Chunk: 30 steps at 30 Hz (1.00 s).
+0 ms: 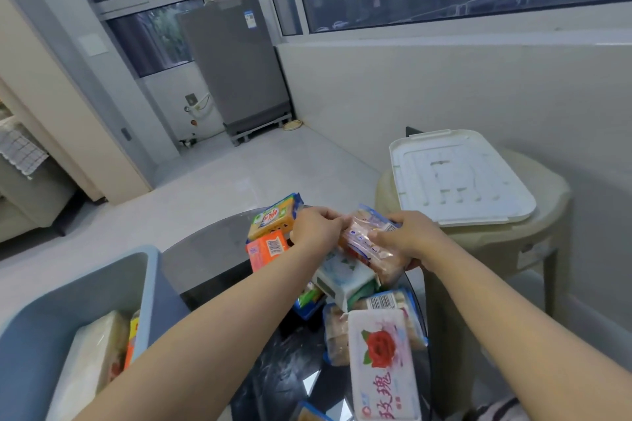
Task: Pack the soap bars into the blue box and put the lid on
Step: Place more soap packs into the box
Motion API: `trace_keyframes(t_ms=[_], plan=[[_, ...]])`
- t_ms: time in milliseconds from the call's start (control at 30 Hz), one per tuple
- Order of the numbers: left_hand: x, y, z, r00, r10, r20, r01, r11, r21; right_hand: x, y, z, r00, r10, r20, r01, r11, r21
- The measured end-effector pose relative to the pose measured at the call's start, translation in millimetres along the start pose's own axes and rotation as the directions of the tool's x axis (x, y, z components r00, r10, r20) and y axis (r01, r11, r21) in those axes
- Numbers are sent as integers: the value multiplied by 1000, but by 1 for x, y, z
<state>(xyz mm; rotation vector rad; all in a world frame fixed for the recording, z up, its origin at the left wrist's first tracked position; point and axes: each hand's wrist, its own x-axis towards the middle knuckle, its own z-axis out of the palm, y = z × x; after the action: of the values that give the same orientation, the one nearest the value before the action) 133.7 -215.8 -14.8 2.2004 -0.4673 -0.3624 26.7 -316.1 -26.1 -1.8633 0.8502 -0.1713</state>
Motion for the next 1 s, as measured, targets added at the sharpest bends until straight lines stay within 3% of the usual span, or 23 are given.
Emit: trace_keyframes(t_ms=[333, 467, 633, 800, 1000], plan=[[-12, 29, -11, 998, 9, 57, 16, 907, -420, -13, -6, -16, 982, -129, -135, 159, 955, 248], [-19, 33, -27, 993, -21, 118, 79, 854, -514, -24, -15, -10, 987, -132, -91, 158, 903, 400], [-32, 28, -58, 993, 55, 101, 7, 848, -530, -40, -34, -1, 982, -184, -40, 176, 822, 541], [-55, 14, -101, 989, -16, 149, 108, 764, -636, -58, -51, 18, 971, -226, 73, 127, 753, 645], [-88, -12, -154, 995, 18, 96, 47, 774, -631, -78, -72, 50, 945, -259, 199, 35, 686, 727]])
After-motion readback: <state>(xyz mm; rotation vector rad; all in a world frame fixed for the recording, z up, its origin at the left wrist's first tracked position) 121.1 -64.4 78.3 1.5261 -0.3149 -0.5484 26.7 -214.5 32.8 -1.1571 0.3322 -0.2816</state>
